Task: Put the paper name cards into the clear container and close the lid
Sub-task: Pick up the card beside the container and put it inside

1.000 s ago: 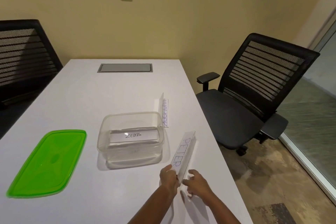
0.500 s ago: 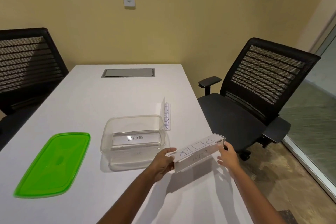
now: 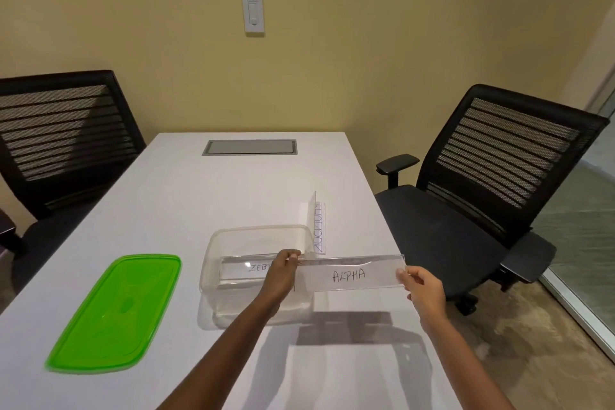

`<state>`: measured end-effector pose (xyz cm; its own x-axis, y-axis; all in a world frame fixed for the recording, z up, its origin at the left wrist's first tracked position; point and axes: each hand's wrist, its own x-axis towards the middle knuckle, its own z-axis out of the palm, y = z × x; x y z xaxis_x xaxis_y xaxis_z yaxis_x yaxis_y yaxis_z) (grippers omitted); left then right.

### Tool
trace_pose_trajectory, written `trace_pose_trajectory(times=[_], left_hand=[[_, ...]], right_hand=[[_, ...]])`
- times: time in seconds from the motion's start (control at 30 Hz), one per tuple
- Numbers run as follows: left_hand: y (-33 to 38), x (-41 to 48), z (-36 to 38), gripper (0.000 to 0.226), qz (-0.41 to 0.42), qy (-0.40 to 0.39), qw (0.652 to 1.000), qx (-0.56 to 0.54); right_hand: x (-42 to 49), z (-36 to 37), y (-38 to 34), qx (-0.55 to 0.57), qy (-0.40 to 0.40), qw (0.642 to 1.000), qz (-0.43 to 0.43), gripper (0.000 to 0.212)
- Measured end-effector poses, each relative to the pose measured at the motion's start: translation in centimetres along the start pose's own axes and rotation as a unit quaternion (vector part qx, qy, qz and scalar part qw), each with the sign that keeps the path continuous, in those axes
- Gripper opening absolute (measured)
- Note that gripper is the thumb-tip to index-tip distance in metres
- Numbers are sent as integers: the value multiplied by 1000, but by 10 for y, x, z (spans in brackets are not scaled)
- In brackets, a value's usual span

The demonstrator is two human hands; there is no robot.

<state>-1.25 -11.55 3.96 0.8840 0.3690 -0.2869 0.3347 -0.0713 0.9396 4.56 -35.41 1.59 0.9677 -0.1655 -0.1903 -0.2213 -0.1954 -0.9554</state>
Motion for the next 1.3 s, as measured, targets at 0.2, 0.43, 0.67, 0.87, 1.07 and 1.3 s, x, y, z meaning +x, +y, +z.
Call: trace_pose_trajectory(times=[0.2,0.43,0.67,0.87,1.07,1.3], left_hand=[[16,7,-18,44,43,26,999,20],[27,52,-86,65,-6,78,997,-16],[15,66,-116,69,-50,99,989,99],[-4,82,-128,71,-77,91,976,184],[-16,93,-121,66,-104,72,969,212],[-23,104,-107,63,-156,75,964,201]], right_hand=[[0,7,-27,-44,-14,998,-38,27],[9,83,-71,-76,-82,991,-78,32],[13,138,-82,-143,-125,978,-90,37],[9,176,-75,-261,-169,945,-102,49],[4,195,-62,-357,-226,903,-81,53],[4,213,-44,-408,-239,880,-39,51]])
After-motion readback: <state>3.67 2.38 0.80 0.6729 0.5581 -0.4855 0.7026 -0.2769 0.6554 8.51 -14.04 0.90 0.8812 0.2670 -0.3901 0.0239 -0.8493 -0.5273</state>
